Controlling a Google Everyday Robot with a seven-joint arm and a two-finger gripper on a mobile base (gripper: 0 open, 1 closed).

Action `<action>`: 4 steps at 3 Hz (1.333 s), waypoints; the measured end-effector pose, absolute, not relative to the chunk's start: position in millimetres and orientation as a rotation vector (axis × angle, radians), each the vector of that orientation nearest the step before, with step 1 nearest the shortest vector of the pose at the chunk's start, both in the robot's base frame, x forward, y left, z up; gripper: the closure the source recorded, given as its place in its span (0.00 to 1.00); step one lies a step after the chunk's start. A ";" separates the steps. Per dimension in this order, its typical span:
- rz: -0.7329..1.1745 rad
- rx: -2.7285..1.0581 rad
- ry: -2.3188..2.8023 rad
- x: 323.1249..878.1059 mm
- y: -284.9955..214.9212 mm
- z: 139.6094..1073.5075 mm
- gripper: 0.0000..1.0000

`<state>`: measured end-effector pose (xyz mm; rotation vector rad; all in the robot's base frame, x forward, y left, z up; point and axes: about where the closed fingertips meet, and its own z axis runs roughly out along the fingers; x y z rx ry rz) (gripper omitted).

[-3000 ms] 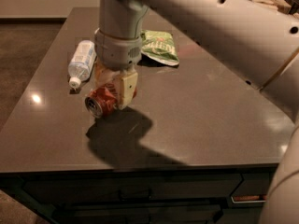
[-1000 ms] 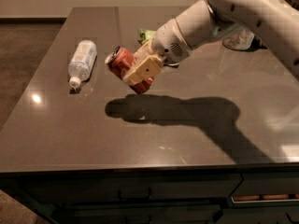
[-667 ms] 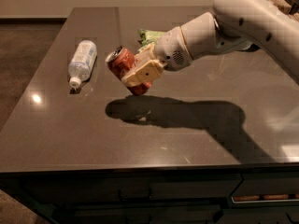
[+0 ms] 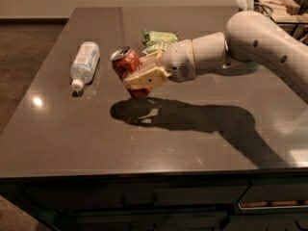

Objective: Place coke can upright

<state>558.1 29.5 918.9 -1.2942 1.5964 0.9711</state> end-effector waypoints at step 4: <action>1.137 -1.176 1.410 558.8 36.7 888.6 1.00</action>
Offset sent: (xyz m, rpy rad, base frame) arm 0.0042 -0.0057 -0.0220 0.2130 -0.0233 0.0080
